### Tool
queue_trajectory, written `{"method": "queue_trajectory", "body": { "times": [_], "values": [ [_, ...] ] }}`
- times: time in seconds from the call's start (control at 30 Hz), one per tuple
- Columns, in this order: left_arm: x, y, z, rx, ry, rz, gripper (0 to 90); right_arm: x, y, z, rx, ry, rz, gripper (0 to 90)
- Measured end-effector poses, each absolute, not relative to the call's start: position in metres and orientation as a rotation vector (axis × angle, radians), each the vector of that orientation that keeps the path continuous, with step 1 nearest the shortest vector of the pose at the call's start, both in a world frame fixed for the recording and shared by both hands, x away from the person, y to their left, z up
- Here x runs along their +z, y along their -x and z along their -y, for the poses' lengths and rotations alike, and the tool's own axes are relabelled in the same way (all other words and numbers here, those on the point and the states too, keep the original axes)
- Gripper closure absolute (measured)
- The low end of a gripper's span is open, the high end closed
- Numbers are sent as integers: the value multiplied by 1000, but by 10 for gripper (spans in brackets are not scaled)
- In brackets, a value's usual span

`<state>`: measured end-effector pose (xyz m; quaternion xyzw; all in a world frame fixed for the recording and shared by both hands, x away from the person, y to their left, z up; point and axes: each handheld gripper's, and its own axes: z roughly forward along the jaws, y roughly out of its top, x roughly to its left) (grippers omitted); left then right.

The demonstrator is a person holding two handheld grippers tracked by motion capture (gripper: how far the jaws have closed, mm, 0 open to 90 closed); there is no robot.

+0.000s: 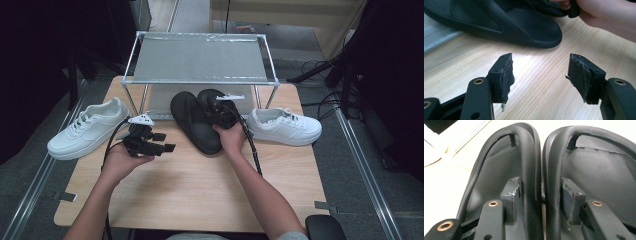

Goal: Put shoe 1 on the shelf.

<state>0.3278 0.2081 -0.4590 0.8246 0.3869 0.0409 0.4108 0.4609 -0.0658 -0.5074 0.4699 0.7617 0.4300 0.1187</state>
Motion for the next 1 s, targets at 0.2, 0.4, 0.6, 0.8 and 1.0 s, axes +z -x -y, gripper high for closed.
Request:
{"method": "queue_trajectory", "body": {
  "times": [0.2, 0.4, 0.6, 0.8, 1.0],
  "values": [
    [-459, -328, -208, 112, -2076, -977, 372, -498, -454, 71, 1250, -1343, -2239, 530],
    [-459, -328, -209, 117, -2077, -972, 372, -492, -443, 77, 1258, -1313, -2238, 531],
    [-459, -328, -210, 119, -2074, -973, 373, -487, -428, 86, 1253, -1259, -2272, 541],
    [-459, -329, -209, 124, -2069, -983, 377, -480, -409, 97, 1286, -1201, -2298, 557],
    [-458, -332, -210, 138, -2066, -985, 467, -476, -393, 105, 1369, -1144, -2355, 559]
  ]
}}
